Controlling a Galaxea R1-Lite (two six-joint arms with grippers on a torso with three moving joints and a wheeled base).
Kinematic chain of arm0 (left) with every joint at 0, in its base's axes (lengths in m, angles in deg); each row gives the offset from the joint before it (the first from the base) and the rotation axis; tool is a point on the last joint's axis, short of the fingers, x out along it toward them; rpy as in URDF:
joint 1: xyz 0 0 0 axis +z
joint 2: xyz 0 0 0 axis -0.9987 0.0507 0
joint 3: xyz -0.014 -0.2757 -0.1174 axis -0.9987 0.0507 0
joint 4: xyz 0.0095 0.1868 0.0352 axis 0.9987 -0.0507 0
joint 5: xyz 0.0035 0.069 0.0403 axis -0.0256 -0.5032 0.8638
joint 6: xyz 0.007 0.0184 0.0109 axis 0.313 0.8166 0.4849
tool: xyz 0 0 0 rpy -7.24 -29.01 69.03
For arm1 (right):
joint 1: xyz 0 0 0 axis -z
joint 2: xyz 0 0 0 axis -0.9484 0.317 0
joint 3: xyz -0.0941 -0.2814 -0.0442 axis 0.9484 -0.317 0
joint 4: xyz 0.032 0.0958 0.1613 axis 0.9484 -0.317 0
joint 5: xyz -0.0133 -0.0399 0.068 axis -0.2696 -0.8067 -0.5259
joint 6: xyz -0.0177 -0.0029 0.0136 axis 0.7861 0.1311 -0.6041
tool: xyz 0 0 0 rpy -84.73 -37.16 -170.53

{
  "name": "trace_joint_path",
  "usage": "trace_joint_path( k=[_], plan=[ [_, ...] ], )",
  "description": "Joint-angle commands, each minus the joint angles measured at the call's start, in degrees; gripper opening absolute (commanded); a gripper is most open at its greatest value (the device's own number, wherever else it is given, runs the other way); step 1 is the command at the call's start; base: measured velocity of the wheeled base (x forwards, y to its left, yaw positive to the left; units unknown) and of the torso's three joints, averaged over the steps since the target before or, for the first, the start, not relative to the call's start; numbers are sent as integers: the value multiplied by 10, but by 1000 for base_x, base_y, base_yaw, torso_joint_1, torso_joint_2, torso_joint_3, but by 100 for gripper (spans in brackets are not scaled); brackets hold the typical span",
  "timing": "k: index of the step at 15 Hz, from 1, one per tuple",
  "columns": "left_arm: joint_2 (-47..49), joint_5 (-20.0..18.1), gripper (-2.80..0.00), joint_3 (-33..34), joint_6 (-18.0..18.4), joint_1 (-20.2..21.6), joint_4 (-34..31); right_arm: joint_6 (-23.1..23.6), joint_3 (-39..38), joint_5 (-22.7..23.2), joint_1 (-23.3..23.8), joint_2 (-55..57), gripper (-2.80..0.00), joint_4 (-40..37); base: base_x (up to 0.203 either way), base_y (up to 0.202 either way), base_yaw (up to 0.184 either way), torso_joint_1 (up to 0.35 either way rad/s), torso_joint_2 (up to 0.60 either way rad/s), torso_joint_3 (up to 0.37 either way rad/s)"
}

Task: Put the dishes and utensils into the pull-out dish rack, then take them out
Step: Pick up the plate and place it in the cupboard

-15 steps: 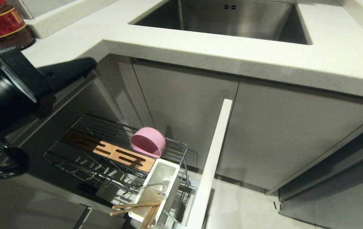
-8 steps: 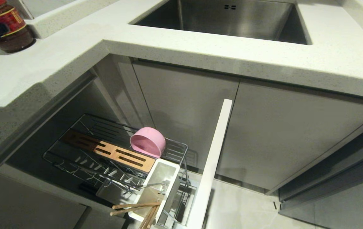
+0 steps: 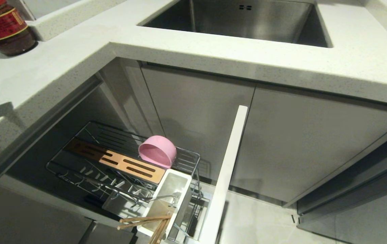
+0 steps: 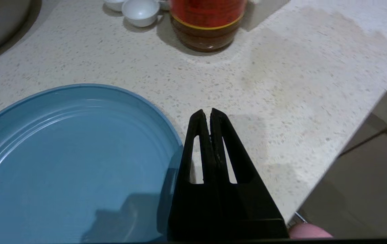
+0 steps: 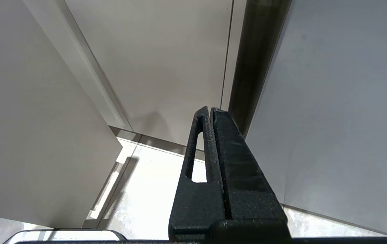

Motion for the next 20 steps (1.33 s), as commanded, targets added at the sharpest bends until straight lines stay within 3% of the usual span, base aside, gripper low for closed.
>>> trace_joint_path(
  k=[1,2,3,7,12,20],
  plan=[
    [32,4,-280,-25,-15,19,-57,0,-15,0,0,0,-280,0,0,0,0,0,0,0],
    [37,4,-280,-38,-26,21,-89,0,-15,0,0,0,-280,0,0,0,0,0,0,0],
    [39,5,0,-52,-39,21,-119,0,-15,0,0,0,-280,0,0,0,0,0,0,0],
    [39,26,0,-58,-47,38,-140,0,-15,0,0,0,-280,0,0,0,0,0,0,0],
    [69,22,0,-79,-73,57,-143,0,-15,0,0,0,-280,0,0,0,0,0,0,0],
    [107,20,0,-72,-75,70,-160,0,-15,0,0,0,-280,0,0,0,0,0,0,0]
  ],
)
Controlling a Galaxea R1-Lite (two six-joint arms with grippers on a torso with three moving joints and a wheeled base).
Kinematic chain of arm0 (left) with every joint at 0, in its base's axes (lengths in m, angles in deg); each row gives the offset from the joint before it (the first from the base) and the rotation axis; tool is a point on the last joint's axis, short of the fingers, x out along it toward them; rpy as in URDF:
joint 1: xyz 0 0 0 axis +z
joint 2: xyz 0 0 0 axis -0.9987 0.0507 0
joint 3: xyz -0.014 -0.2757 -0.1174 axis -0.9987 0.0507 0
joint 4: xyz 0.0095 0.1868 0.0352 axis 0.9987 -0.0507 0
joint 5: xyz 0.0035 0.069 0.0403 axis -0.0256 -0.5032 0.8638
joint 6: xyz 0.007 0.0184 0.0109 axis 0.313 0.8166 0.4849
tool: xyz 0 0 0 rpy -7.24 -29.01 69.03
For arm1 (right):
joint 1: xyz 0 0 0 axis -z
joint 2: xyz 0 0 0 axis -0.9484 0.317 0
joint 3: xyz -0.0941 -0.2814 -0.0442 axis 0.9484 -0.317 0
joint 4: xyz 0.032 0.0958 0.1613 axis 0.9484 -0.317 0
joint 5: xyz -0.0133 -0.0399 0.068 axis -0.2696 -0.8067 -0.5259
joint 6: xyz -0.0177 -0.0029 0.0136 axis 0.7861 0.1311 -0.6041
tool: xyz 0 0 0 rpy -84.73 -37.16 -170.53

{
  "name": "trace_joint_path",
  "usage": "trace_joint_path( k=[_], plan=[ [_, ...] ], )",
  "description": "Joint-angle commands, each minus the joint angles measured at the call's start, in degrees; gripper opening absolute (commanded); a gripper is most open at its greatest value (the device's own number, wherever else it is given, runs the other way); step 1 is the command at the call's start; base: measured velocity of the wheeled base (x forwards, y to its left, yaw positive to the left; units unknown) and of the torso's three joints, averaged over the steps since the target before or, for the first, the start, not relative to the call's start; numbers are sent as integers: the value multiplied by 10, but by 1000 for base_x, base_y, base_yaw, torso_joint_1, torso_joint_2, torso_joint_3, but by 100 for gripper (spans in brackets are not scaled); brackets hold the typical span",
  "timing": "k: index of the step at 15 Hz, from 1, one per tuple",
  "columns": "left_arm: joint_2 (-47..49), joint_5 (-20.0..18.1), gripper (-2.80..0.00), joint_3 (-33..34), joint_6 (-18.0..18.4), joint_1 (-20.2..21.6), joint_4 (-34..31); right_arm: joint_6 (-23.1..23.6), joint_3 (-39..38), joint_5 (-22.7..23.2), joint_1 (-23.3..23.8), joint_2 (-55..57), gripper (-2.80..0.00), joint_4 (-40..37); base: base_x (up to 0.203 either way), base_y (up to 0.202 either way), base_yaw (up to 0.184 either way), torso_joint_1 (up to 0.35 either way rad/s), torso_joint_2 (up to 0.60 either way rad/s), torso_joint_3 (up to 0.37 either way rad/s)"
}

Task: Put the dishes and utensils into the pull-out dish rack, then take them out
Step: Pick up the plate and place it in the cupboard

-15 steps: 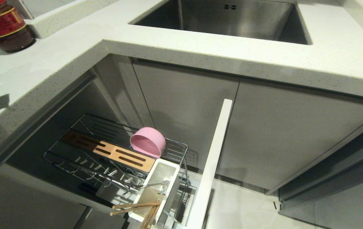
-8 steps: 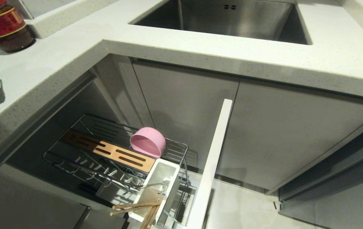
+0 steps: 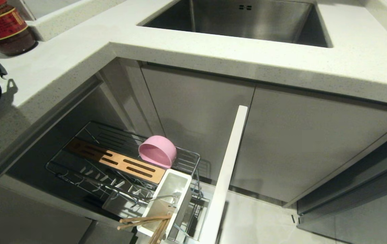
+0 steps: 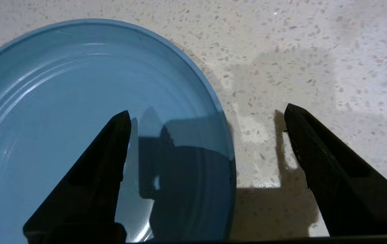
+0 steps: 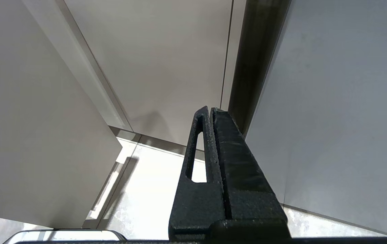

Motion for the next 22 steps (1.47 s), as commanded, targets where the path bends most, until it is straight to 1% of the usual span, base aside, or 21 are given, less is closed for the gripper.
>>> trace_joint_path(
  k=[1,7,8,9,17,22],
  plan=[
    [13,0,0,-1,-1,4,-3,0,-15,0,0,0,-280,0,0,0,0,0,0,0],
    [22,0,0,-6,-5,5,-2,0,-15,0,0,0,-280,0,0,0,0,0,0,0],
    [23,0,-276,-7,-5,5,-2,0,-15,0,0,0,-280,0,0,0,0,0,0,0],
    [24,0,-280,-7,-5,5,-2,0,-15,0,0,0,-280,0,0,0,0,0,0,0],
    [27,0,-280,-13,-14,5,0,0,-15,0,0,0,-280,0,0,0,0,0,0,0],
    [-10,0,-280,-19,-16,3,1,0,-15,0,0,0,-280,0,0,0,0,0,0,0]
  ],
)
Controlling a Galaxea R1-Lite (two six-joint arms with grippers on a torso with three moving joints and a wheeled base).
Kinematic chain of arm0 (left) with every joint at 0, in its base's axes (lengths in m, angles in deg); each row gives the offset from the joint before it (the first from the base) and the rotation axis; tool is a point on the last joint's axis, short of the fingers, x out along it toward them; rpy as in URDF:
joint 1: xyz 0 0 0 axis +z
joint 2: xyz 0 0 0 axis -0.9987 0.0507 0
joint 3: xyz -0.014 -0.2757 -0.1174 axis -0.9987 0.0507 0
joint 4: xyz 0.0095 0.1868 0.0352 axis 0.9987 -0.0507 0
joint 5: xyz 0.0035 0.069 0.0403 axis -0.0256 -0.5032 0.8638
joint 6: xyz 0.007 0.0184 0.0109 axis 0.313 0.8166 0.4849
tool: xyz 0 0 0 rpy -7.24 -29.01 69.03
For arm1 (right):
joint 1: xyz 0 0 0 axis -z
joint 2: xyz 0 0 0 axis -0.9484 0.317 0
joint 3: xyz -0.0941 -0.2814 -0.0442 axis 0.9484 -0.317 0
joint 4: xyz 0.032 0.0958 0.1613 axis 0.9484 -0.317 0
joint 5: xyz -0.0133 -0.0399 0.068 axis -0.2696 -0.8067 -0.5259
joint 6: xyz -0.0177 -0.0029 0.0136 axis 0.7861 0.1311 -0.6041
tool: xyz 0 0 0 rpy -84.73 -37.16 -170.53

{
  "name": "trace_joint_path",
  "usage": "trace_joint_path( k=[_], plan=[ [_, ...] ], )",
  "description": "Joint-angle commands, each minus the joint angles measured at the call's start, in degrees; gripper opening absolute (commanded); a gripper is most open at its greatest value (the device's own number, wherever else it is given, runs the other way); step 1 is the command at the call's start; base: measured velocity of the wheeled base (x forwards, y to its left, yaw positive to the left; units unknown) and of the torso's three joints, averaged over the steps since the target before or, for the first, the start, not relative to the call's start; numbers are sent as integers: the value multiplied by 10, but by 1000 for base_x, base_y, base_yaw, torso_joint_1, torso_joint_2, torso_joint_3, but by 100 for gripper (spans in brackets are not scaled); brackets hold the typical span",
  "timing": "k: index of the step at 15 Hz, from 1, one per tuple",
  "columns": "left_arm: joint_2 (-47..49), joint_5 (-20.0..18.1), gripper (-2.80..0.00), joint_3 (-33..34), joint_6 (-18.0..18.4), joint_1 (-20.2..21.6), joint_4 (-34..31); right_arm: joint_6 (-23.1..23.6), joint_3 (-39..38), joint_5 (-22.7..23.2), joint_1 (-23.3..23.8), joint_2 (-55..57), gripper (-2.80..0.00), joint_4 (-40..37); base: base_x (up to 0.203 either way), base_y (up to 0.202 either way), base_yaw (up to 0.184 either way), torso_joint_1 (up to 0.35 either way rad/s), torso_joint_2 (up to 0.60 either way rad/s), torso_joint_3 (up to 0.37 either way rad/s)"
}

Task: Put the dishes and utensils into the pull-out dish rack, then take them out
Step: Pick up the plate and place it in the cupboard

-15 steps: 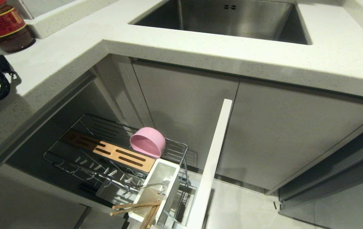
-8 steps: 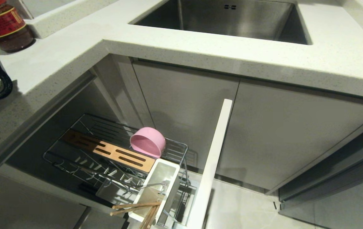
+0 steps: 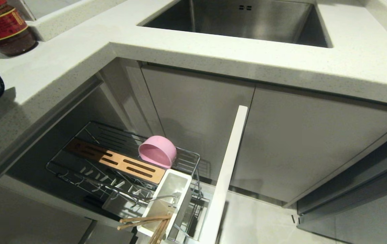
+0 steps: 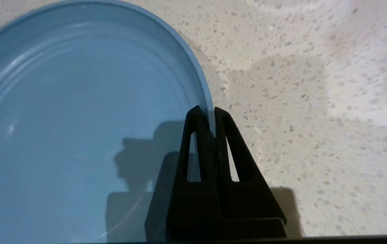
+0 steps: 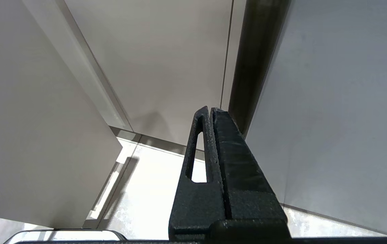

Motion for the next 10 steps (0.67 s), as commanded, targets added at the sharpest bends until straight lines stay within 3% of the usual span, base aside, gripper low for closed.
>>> trace_joint_path(
  k=[1,5,10],
  plan=[
    [-27,3,-280,-6,-2,-1,1,0,-15,0,0,0,-280,0,0,0,0,0,0,0],
    [-79,8,-280,-5,-2,-40,17,0,-15,0,0,0,-280,0,0,0,0,0,0,0],
    [-142,7,-280,-7,-2,-157,78,0,-15,0,0,0,-280,0,0,0,0,0,0,0]
  ],
)
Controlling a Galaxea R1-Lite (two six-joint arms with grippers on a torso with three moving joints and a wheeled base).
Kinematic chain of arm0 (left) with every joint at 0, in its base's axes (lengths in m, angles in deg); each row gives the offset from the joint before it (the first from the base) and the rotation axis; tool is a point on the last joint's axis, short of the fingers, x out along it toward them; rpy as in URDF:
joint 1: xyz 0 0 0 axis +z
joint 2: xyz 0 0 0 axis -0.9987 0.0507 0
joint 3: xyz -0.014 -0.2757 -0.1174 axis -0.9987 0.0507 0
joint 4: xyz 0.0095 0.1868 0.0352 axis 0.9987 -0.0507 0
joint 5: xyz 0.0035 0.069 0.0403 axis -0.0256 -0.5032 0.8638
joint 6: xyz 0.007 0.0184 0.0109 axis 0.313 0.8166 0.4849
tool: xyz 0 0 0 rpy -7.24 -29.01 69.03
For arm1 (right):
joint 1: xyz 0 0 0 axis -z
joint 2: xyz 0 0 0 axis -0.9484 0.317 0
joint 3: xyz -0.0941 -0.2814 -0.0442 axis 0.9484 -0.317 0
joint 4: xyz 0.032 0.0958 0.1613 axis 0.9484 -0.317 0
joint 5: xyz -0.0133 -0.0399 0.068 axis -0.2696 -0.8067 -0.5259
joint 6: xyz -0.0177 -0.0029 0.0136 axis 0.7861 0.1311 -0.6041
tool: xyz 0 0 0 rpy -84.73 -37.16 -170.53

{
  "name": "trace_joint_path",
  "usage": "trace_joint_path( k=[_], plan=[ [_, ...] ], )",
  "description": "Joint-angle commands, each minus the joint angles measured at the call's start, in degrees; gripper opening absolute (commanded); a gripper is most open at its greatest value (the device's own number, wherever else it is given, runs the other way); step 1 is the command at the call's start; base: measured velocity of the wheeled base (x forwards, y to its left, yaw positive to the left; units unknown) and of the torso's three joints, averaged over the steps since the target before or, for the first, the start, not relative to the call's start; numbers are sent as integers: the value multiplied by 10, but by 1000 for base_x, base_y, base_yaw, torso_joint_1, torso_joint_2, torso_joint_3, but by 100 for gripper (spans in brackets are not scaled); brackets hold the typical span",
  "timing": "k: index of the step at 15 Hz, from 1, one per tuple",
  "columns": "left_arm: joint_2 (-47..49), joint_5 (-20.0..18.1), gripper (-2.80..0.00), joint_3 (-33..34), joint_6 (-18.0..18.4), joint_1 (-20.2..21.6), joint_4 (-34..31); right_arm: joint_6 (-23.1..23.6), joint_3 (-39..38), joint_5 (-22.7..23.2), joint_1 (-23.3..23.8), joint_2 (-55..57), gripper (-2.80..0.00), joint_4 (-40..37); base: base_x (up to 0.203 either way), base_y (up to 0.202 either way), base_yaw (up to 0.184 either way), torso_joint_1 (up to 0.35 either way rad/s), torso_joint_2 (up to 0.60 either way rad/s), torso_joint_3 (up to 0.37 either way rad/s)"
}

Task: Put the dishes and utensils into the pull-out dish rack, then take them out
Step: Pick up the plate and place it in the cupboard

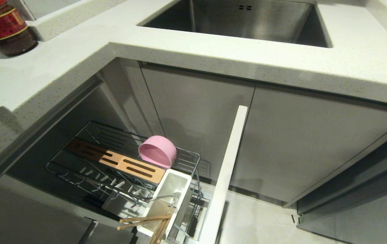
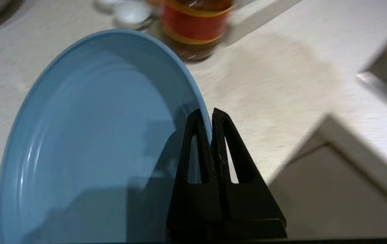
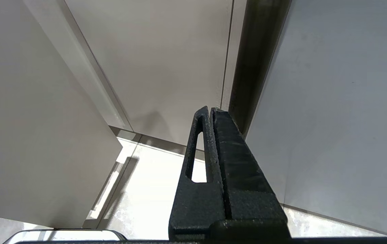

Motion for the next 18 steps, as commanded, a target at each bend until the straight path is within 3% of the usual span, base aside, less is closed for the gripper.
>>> trace_joint_path(
  k=[1,5,10,15,18],
  plan=[
    [-40,2,-280,-2,-1,-64,26,0,-15,0,0,0,-280,0,0,0,0,0,0,0],
    [-63,0,-280,17,-1,-181,122,0,-15,0,0,0,-280,0,0,0,0,0,0,0],
    [-65,-2,-280,94,6,-334,261,0,-15,0,0,0,-280,0,0,0,0,0,0,0],
    [-63,-9,-280,157,7,-413,362,0,-15,0,0,0,-280,0,0,0,0,0,0,0],
    [-55,-22,-280,186,7,-428,402,0,-15,0,0,0,-280,0,0,0,0,0,0,0]
  ],
)
